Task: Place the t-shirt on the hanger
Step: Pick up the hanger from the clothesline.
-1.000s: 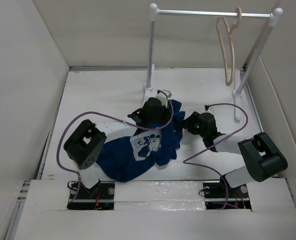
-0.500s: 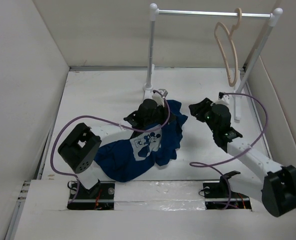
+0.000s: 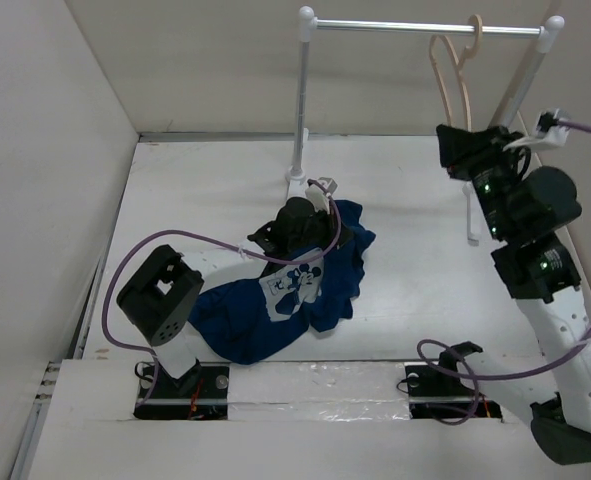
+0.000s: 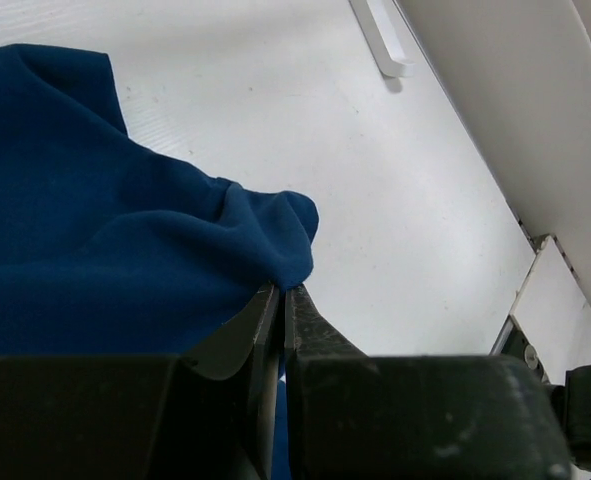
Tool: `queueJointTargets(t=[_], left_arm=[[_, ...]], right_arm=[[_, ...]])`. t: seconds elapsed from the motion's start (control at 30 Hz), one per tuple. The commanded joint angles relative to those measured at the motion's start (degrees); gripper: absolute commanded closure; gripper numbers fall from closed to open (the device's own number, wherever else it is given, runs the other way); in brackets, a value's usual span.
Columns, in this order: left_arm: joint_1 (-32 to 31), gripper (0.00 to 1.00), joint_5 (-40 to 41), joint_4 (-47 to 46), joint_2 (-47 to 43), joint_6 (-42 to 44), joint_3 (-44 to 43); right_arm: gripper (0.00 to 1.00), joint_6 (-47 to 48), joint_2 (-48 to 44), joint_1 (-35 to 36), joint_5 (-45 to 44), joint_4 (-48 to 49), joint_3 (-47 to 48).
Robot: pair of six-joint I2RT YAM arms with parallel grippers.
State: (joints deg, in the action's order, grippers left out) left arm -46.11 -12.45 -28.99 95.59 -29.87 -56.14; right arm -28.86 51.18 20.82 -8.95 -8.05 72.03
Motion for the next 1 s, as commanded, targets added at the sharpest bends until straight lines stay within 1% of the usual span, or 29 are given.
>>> queueJointTargets(t=[0.0, 0.03, 0.07, 0.1, 0.13, 0.17, 0.23, 0.33, 0.37, 0.43, 0.53, 0.6, 0.67, 0.73, 0.8, 0.9, 0.97], left_arm=[[0.1, 1.00, -0.7, -3.0, -0.9, 1.6, -1.3], [-0.5, 1.00, -0.9, -2.7, -1.1, 1.7, -1.3], [-0.5, 1.00, -0.7, -2.3, -1.9, 2.0, -1.3], [-1.2, 1.00, 0.0, -1.3, -2.4, 3.0, -1.3], [-2.3, 1.00, 1.0, -0.8, -3.0, 3.7, -1.3], [-2.3, 1.00, 2.8, -0.1, -4.2, 4.5, -1.6], [-2.9, 1.00, 3.0, 0.3, -4.9, 5.2, -1.3], [-2.9, 1.00, 2.7, -0.3, -5.3, 5.2, -0.2], [-2.9, 1.00, 2.2, -0.2, -5.1, 5.3, -0.3], [-2.9, 1.00, 1.5, -0.4, -5.0, 5.2, -0.3], [-2.9, 1.00, 0.8, -0.6, -5.1, 5.2, -0.1], [-2.9, 1.00, 0.7, -0.7, -5.2, 5.2, 0.0], [-2.9, 1.00, 0.2, -0.8, -5.0, 5.3, 0.1], [-2.9, 1.00, 0.1, -0.8, -5.0, 5.2, 0.1], [-2.9, 1.00, 0.0, -0.8, -5.2, 5.3, 0.2], [-2.9, 1.00, 0.0, -1.0, -5.2, 5.2, 0.2], [-2.9, 1.00, 0.0, -1.0, -5.1, 5.2, 0.2]], right_arm=[[0.65, 8.2, 8.9, -1.1, -14.1, -10.8, 11.0], [0.41, 9.1, 12.8, -2.8, -16.6, -11.6, 12.7], [0.34, 9.9, 14.4, -3.7, -17.0, -12.8, 14.1], [0.29, 10.6, 15.9, -4.7, -16.8, -13.0, 16.2], [0.23, 10.8, 18.1, -6.0, -14.7, -13.0, 16.8], [0.23, 11.1, 19.2, -8.3, -12.9, -13.6, 17.7], [0.24, 11.5, 21.3, -10.1, -9.8, -13.8, 20.1], [0.27, 12.5, 25.3, -12.0, -10.7, -13.0, 22.3], [0.27, 12.8, 27.5, -12.6, -11.0, -14.1, 24.6], [0.28, 13.4, 29.2, -13.3, -11.3, -15.1, 26.4], [0.29, 13.9, 29.5, -13.3, -11.3, -13.9, 25.5], [0.29, 13.7, 29.3, -14.0, -10.0, -13.0, 24.0], [0.33, 13.0, 28.4, -15.1, -7.5, -12.5, 23.2], [0.33, 12.2, 26.9, -15.7, -6.1, -11.8, 22.9], [0.32, 11.6, 25.8, -16.4, -4.5, -10.8, 23.2], [0.25, 10.8, 25.0, -19.9, -4.2, -10.5, 24.5], [0.19, 10.0, 25.1, -21.6, -3.4, -10.1, 25.1]])
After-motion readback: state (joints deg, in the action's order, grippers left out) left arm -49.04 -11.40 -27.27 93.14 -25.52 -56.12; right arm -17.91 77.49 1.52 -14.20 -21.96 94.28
